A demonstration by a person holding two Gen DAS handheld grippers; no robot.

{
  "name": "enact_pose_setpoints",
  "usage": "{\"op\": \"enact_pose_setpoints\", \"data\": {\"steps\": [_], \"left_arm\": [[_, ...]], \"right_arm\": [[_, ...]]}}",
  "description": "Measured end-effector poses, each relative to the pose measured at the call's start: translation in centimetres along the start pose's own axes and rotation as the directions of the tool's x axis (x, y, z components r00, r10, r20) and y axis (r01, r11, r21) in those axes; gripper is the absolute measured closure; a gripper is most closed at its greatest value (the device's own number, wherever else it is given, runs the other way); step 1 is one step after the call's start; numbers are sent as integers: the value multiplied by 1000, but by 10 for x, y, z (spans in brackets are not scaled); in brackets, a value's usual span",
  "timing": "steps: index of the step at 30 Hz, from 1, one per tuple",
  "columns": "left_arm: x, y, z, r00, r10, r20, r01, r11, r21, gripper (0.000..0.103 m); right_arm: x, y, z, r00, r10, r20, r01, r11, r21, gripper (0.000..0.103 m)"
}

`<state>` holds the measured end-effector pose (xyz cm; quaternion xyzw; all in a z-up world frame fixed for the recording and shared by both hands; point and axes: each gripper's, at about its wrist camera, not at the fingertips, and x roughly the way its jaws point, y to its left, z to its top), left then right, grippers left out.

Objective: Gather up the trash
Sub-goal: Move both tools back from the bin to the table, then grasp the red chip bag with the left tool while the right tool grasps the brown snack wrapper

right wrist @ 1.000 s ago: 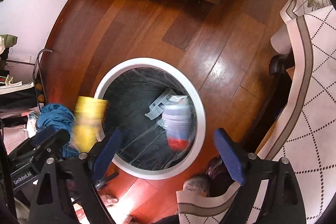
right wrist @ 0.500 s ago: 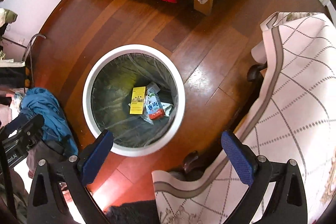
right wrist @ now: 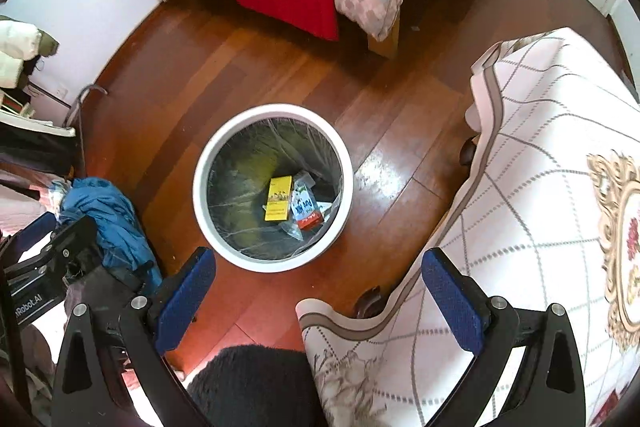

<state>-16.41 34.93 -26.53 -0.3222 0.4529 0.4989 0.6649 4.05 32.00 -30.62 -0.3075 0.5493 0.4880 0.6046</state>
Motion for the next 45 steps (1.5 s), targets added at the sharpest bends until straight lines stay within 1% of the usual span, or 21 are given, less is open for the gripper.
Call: {"op": "enact_pose_setpoints", "data": {"steps": [7,11,14,16,19,21,22,24,27,29,30,31,32,33,35,37,38,40,42,45], "left_arm": [[-56,-14,-11,996,-25,90,22,999,32,5],[-87,-25,-20,990,-52,131,45,998,53,5],[-110,-39,-26,987,-54,150,45,997,64,5],[-123,-54,-29,985,-64,158,52,995,80,5],[-141,-86,-36,976,-121,179,98,987,128,5],[-148,-110,-40,971,-151,187,119,978,170,5],[-149,-128,-43,968,-164,188,125,972,201,5],[-148,-165,-50,966,-190,176,140,954,263,5],[-133,-229,-67,963,-245,113,191,916,351,5],[-119,-277,-84,962,-265,64,216,884,414,5],[-112,-300,-93,963,-265,44,218,868,445,5],[-101,-328,-105,965,-263,15,224,846,483,5],[-97,-345,-114,964,-266,-1,230,832,505,5],[-90,-365,-123,965,-262,-16,231,817,529,5],[-77,-404,-145,968,-247,-52,231,781,581,5],[-69,-434,-166,970,-232,-71,225,752,620,5],[-66,-448,-177,972,-223,-78,220,736,640,5],[-61,-468,-194,975,-205,-90,212,712,669,5],[-56,-486,-206,975,-192,-115,218,699,681,5],[-57,-499,-216,972,-192,-138,234,695,680,5]], "right_arm": [[-65,-2,-27,992,29,120,-30,1000,6,0],[-104,-7,-46,980,59,192,-65,998,25,0],[-135,-19,-60,965,97,244,-114,992,57,0],[-157,-32,-72,953,121,278,-152,984,92,0],[-189,-59,-94,934,133,331,-195,967,162,0],[-210,-83,-113,926,106,362,-192,958,211,0],[-220,-98,-124,923,82,376,-183,953,241,0],[-236,-131,-144,923,33,384,-161,938,305,0],[-252,-191,-187,929,-82,362,-88,899,429,0],[-258,-238,-219,935,-162,315,-27,855,518,0],[-259,-260,-233,938,-195,287,2,830,558,0],[-259,-288,-252,941,-236,241,46,797,603,0],[-258,-304,-263,941,-263,213,75,776,626,0],[-256,-329,-279,940,-297,168,118,745,657,0],[-248,-370,-301,940,-329,92,181,707,684,0],[-235,-407,-317,936,-352,5,251,677,691,6],[-227,-424,-323,936,-351,-35,277,670,689,10],[-211,-454,-331,937,-338,-88,303,660,688,12],[-198,-473,-334,940,-323,-113,307,655,690,13],[-184,-496,-338,954,-287,-87,259,645,719,15]]}}
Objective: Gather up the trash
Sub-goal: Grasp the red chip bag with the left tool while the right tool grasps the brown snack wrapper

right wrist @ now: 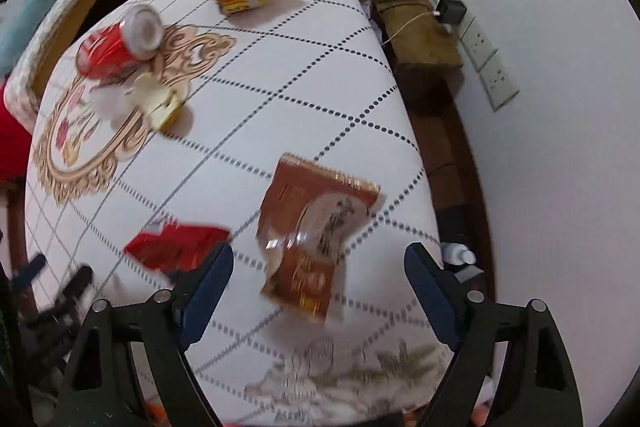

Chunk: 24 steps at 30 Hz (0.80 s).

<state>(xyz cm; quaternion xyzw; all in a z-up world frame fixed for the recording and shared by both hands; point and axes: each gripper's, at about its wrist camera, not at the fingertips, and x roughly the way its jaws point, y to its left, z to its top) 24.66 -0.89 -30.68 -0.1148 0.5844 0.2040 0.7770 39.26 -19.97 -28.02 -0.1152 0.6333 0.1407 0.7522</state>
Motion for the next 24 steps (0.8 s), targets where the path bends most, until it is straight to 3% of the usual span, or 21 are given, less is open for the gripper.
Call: {"op": "enact_pose_setpoints", "data": {"steps": [2,4,5,7,8,13,19,21,23,24], "left_arm": [[-2,-6,2,1000,-20,-5,20,1000,-10,5],[-4,-13,5,999,-46,-7,45,999,-19,5],[-6,-17,7,998,-60,-5,60,998,-22,5],[-12,-23,8,996,-94,0,94,995,-34,5],[-15,-26,10,993,-116,2,116,992,-40,5],[-23,-56,18,973,-232,9,231,973,16,6],[-9,-97,28,959,-282,-5,281,955,96,8],[-2,-107,30,962,-274,-11,274,954,123,27],[2,-115,31,965,-262,-21,262,954,148,35],[3,-118,31,967,-255,-20,255,954,157,47]], "right_arm": [[9,-3,4,999,35,3,-35,999,21,17],[18,-4,6,997,72,3,-72,997,39,27],[21,-3,6,997,79,2,-79,996,42,37],[22,-1,2,997,64,30,-65,997,37,48],[21,-1,-1,997,60,39,-61,998,32,60],[13,-25,-31,994,85,67,-91,991,103,63],[2,-48,-80,994,79,72,-90,984,154,64],[0,-51,-91,994,84,70,-94,982,164,64],[-1,-53,-97,994,79,71,-90,981,171,64],[-1,-55,-99,994,81,72,-93,980,176,64]]}}
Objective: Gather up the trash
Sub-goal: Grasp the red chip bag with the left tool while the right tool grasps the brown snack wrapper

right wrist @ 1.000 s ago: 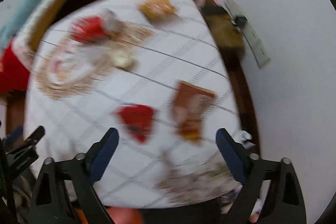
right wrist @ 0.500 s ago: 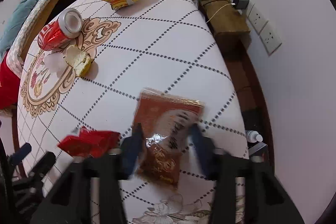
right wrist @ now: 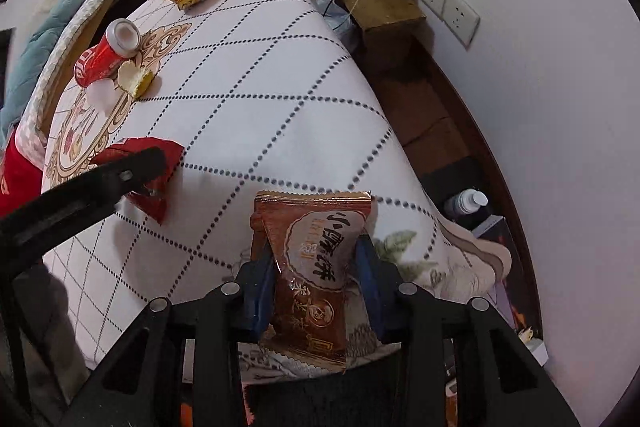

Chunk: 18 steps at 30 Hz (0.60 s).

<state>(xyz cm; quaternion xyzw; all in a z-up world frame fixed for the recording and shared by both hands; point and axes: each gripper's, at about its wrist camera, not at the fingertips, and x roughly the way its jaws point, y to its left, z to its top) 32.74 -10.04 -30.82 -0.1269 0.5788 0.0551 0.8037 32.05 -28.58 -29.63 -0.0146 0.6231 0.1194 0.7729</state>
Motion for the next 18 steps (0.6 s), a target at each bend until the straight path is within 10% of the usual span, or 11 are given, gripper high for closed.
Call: {"op": "enact_pose_setpoints", "data": {"steps": [6,18], "left_arm": [[-9,-1,-4,999,9,42,-10,1000,27,80],[-85,58,-40,987,66,145,-66,998,-9,81]], "right_arm": [[-1,-1,-4,1000,-10,12,10,1000,2,64],[-36,43,-2,996,59,73,-54,997,-63,64]]}}
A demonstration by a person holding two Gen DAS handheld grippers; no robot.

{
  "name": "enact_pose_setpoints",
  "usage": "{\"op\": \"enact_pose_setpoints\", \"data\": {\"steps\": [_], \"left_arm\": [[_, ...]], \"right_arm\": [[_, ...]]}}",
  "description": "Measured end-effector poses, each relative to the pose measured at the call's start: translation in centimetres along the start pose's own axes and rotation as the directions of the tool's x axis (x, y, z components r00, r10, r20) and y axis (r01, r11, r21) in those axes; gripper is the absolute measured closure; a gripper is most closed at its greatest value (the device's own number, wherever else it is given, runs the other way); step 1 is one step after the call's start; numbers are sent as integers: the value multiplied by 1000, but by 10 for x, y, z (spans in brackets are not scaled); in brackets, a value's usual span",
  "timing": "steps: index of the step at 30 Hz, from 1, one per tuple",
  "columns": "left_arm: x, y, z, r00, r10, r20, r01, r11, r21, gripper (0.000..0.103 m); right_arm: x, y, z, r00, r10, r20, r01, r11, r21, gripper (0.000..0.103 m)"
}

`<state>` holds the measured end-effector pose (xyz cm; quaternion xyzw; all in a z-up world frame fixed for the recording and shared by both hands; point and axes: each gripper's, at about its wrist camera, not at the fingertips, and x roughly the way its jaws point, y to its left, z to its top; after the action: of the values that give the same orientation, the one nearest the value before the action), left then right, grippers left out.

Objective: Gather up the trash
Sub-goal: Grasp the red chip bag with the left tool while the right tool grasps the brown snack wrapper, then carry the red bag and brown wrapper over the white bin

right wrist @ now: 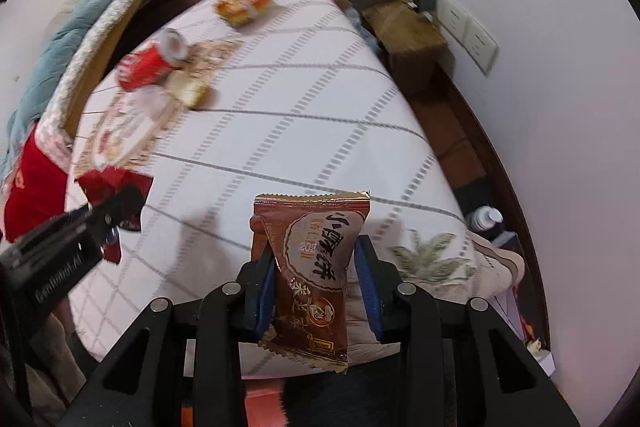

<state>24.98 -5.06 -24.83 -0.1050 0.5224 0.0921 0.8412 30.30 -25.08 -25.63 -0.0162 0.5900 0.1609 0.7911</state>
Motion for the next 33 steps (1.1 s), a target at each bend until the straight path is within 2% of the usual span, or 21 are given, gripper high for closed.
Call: {"op": "enact_pose_setpoints", "data": {"steps": [9,14,19,23,26,33], "left_arm": [[-83,99,-28,991,89,104,-80,992,-93,81],[-123,170,-48,977,164,134,-137,973,-187,81],[-152,247,-73,959,250,136,-203,936,-289,81],[-158,312,-99,942,320,106,-255,882,-398,81],[-152,363,-123,939,338,66,-264,829,-494,81],[-113,457,-173,936,348,-53,-303,721,-623,81]], "right_arm": [[-41,103,3,990,129,52,-120,982,-147,64],[-54,190,-3,976,212,49,-192,945,-264,64],[-47,286,-16,957,289,-2,-268,889,-372,64],[-26,371,-34,945,319,-73,-316,834,-452,64],[-2,424,-48,937,321,-135,-345,802,-488,64],[77,543,-92,936,229,-266,-347,716,-606,65]]}}
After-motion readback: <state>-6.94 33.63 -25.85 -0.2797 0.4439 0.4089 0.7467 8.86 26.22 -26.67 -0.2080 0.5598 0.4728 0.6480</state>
